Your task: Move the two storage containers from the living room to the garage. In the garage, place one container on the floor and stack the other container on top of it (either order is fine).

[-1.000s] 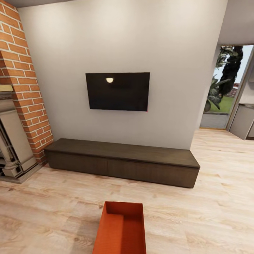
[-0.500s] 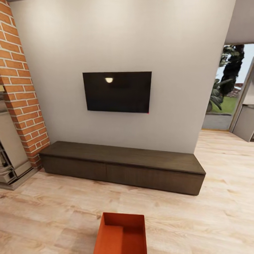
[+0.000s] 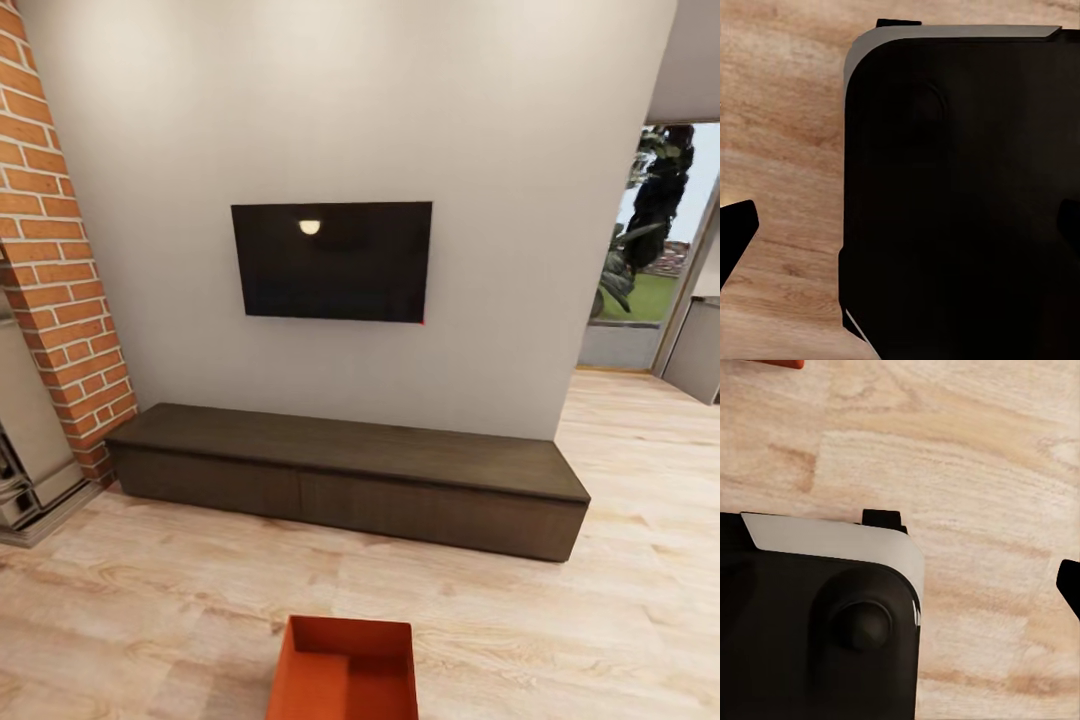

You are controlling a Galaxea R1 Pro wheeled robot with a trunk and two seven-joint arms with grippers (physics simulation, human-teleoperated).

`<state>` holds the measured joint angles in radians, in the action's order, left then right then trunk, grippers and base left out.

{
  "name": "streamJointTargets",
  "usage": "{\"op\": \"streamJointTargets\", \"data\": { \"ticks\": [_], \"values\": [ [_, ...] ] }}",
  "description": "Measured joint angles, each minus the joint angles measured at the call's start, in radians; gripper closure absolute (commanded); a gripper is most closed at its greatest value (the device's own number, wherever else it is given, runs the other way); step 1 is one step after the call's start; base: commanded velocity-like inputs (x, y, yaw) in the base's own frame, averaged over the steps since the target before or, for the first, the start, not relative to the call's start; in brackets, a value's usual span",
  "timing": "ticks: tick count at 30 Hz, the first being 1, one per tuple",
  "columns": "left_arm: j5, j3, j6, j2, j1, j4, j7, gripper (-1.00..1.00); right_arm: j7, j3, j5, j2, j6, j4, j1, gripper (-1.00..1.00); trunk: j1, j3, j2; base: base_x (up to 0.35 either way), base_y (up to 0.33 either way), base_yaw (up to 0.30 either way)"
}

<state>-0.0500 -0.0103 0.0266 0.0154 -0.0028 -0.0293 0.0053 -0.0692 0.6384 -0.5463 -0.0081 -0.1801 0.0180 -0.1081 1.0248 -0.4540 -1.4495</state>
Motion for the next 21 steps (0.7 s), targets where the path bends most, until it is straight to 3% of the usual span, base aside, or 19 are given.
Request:
{"op": "streamJointTargets", "data": {
  "ticks": [7, 17, 21],
  "values": [
    [0.0, 0.0, 0.0, 0.0, 0.0, 0.0, -0.001, -1.0, 0.0, 0.0, 0.0, 0.0, 0.0, 0.0, 0.0, -1.0, 0.0, 0.0, 0.0, 0.181, 0.048, 0.0],
    [0.0, 0.0, 0.0, 0.0, 0.0, 0.0, -0.001, -1.0, 0.0, 0.001, 0.0, 0.0, 0.0, 0.0, 0.0, -1.0, 0.0, 0.0, 0.0, 0.019, 0.007, 0.0],
    [0.0, 0.0, 0.0, 0.0, 0.0, 0.0, -0.001, -1.0, 0.0, 0.0, 0.0, 0.0, 0.0, 0.0, 0.0, -1.0, 0.0, 0.0, 0.0, 0.0, 0.163, 0.0]
  ]
}}
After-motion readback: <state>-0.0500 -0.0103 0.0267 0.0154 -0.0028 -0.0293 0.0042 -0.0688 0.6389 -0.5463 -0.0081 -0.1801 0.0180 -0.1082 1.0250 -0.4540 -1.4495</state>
